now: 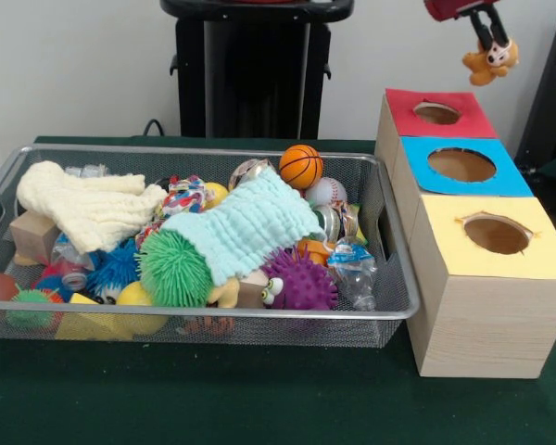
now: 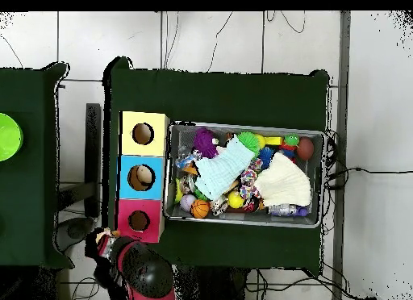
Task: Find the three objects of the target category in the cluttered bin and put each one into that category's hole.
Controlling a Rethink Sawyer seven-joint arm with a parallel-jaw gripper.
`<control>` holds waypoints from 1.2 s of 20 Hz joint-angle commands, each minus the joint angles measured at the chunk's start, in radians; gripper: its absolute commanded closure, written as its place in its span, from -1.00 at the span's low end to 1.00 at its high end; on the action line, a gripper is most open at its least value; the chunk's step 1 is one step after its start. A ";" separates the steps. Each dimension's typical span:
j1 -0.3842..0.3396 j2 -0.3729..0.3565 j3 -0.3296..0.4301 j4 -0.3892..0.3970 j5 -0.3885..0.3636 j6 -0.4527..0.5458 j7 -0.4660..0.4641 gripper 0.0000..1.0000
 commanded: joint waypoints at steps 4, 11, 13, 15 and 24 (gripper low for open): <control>-0.027 0.129 -0.057 -0.050 0.053 0.095 -0.314 1.00; -0.030 0.149 -0.068 -0.060 0.042 0.126 -0.325 1.00; -0.053 0.134 -0.068 -0.072 -0.019 0.121 -0.278 1.00; -0.069 0.122 -0.068 -0.082 -0.065 0.119 -0.237 1.00; -0.072 0.125 -0.061 -0.121 -0.084 0.113 -0.229 1.00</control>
